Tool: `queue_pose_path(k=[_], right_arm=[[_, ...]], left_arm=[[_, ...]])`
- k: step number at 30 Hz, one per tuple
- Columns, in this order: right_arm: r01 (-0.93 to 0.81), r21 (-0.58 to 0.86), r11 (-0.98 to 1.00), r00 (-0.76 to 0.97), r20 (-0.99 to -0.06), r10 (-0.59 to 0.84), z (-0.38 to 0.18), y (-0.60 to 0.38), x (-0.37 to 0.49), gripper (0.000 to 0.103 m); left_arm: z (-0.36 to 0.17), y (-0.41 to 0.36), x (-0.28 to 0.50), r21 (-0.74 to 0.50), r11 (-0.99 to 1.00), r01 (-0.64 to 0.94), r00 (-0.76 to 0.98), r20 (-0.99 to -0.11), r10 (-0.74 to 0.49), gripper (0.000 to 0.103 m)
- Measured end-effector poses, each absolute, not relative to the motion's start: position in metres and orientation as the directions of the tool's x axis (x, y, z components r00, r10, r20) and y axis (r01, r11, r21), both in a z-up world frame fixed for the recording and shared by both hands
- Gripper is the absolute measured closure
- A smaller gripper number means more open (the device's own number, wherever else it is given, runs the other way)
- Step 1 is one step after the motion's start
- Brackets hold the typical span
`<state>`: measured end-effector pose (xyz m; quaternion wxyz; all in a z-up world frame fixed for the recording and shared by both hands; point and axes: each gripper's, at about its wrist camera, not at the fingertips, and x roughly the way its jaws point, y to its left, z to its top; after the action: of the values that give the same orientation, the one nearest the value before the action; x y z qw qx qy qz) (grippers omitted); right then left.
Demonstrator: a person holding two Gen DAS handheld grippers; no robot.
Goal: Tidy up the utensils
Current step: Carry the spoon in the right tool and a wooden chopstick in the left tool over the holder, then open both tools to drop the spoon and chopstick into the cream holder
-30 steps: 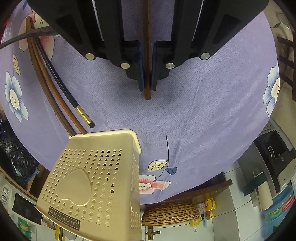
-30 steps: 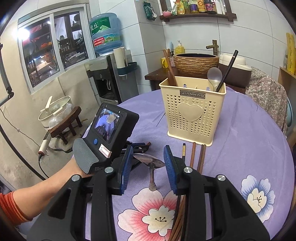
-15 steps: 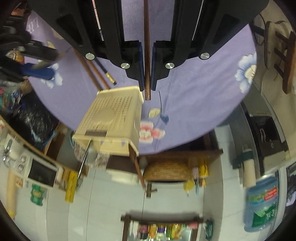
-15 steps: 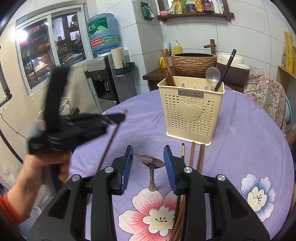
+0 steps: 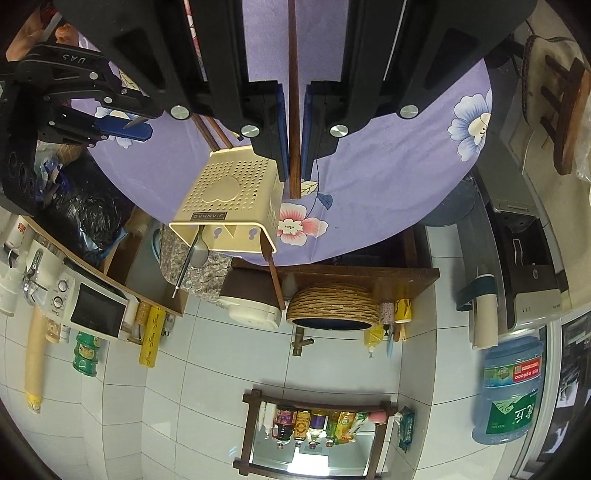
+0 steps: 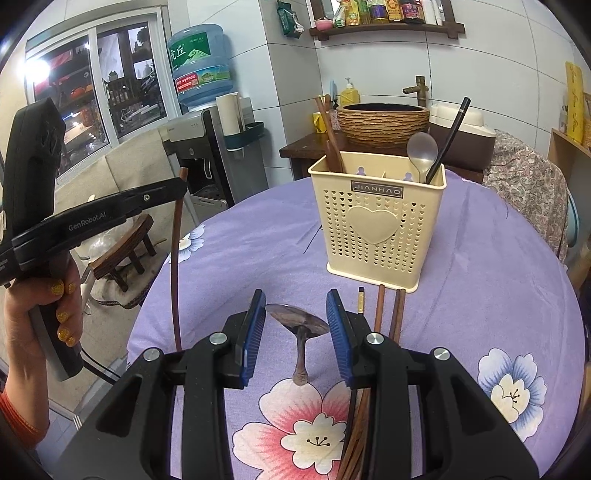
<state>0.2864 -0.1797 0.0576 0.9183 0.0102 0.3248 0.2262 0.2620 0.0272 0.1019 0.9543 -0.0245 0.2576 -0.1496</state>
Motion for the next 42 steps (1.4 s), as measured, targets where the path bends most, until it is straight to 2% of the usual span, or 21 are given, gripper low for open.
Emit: queue_pose_path(k=[7,19,25,29,36,42], right_arm=[[-0.417,0.158,0.895,0.705,-0.565,0.428,0.078,-0.182,0.292,0.068],[-0.343,0.136,0.93,0.822,-0.437,0.366,0.21,-0.21,0.349,0.068],[-0.262,0.149,0.954,0.857,-0.418,0.301,0.243,-0.22,0.39,0.068],[-0.224,0.129,0.966,0.852,-0.456,0.259,0.224,-0.222,0.411,0.068],[-0.194,0.095,0.976,0.81,-0.547,0.214,0.146,-0.221,0.431,0.068],[-0.2,0.1,0.975,0.793,-0.567,0.221,0.109,-0.219,0.435,0.068]], left_arm=[[0.13,0.034,0.263,-0.141,0.945,0.294,0.837,-0.439,-0.325,0.095],[0.251,0.014,0.303,-0.2,0.895,0.4,0.842,-0.305,-0.444,0.095],[0.286,-0.012,0.332,-0.174,0.903,0.393,0.861,-0.275,-0.428,0.095],[0.272,-0.028,0.353,-0.171,0.908,0.383,0.858,-0.298,-0.418,0.095],[0.199,-0.046,0.379,-0.15,0.921,0.359,0.83,-0.4,-0.389,0.095],[0.143,-0.048,0.387,-0.155,0.925,0.346,0.797,-0.472,-0.377,0.095]])
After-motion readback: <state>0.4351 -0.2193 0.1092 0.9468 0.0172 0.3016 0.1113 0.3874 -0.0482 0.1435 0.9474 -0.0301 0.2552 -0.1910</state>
